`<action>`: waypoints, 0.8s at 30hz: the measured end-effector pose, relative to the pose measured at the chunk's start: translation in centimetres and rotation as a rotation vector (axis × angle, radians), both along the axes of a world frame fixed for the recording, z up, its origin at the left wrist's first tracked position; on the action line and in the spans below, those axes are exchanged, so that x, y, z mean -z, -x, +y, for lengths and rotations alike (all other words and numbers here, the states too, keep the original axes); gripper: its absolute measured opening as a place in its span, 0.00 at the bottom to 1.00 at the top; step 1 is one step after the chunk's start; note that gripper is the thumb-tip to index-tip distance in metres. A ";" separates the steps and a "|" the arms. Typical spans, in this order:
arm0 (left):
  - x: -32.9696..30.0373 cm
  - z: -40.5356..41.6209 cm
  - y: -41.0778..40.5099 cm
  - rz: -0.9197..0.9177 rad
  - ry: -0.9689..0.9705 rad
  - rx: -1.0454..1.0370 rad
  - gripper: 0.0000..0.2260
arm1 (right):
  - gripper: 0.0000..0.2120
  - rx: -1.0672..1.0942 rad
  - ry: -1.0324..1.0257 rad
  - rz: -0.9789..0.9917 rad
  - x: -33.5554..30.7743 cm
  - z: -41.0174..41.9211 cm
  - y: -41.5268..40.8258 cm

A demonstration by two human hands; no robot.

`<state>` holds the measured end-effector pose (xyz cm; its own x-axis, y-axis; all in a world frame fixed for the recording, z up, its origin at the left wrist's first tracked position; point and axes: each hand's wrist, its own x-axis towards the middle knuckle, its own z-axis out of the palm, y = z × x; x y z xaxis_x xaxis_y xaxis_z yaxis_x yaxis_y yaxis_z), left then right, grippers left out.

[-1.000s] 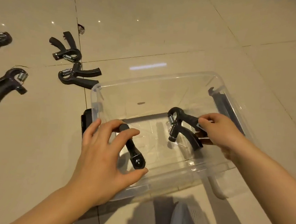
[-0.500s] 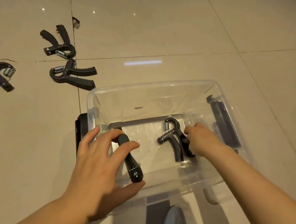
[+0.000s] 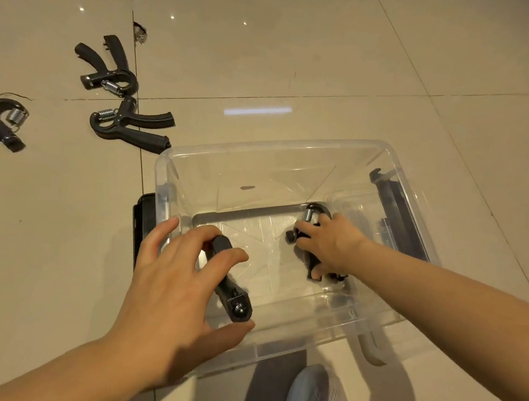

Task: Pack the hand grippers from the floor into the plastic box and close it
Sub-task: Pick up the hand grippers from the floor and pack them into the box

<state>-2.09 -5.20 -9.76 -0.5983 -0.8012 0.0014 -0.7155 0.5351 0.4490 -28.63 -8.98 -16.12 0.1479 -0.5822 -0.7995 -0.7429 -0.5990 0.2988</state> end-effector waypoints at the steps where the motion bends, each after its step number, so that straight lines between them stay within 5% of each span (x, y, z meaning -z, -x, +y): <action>1: 0.0 0.0 0.0 -0.007 0.007 0.004 0.29 | 0.31 0.022 0.026 0.008 0.0 -0.1 0.4; 21: 0.5 0.2 0.0 -0.024 0.101 -0.052 0.42 | 0.27 0.114 0.044 -0.080 -1.1 0.2 -1.0; 24: 0.1 0.3 0.0 -0.017 0.080 -0.060 0.42 | 0.29 0.359 0.088 -0.363 -2.8 -0.5 -1.5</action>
